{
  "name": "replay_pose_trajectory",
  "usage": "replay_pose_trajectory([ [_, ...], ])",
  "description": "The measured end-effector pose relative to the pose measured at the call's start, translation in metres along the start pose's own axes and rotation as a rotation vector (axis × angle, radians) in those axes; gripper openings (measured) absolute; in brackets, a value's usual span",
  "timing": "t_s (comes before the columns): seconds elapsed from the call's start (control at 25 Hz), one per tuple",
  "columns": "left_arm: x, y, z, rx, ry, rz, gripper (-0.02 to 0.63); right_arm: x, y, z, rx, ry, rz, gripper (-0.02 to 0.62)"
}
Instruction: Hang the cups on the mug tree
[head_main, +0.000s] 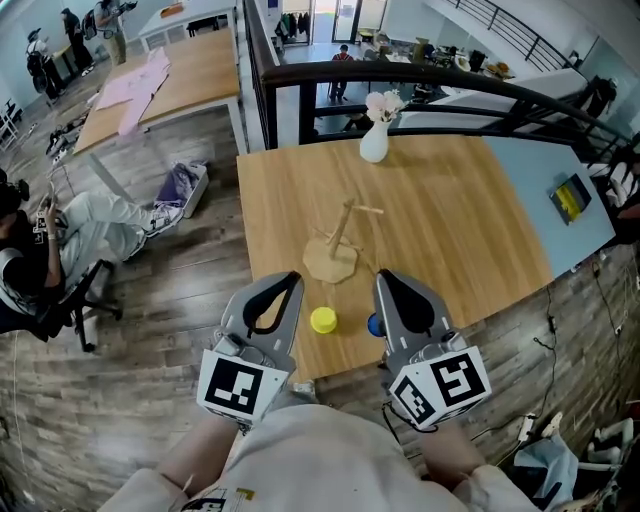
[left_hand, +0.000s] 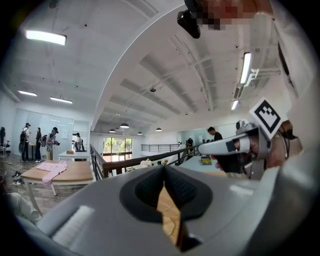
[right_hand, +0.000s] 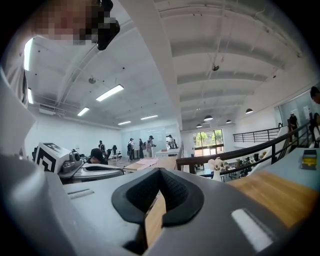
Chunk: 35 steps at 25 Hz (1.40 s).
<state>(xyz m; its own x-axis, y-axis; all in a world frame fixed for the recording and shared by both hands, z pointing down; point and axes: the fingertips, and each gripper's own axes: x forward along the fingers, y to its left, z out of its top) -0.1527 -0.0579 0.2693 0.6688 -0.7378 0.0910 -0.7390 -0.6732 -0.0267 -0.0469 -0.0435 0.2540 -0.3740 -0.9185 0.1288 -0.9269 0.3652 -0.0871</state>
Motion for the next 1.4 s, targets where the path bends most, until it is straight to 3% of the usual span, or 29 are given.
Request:
replay_pose_trajectory([
  [0.4,0.014,0.016,-0.007,0.008,0.025,0.056,0.005,0.015,-0.021,-0.010,0.013,0.030,0.018,0.000],
  [0.68,0.024,0.013,-0.019,-0.033,0.044,0.080,0.019,0.020,-0.033,-0.020,0.012,0.059,0.067,-0.002],
  [0.96,0.046,0.003,-0.050,-0.066,0.129,0.065,0.078,0.023,-0.051,-0.044,0.041,0.109,0.114,-0.002],
  [1.4,0.083,-0.025,-0.124,-0.032,0.295,0.038,0.165,0.037,-0.079,-0.099,0.085,0.194,0.150,-0.002],
])
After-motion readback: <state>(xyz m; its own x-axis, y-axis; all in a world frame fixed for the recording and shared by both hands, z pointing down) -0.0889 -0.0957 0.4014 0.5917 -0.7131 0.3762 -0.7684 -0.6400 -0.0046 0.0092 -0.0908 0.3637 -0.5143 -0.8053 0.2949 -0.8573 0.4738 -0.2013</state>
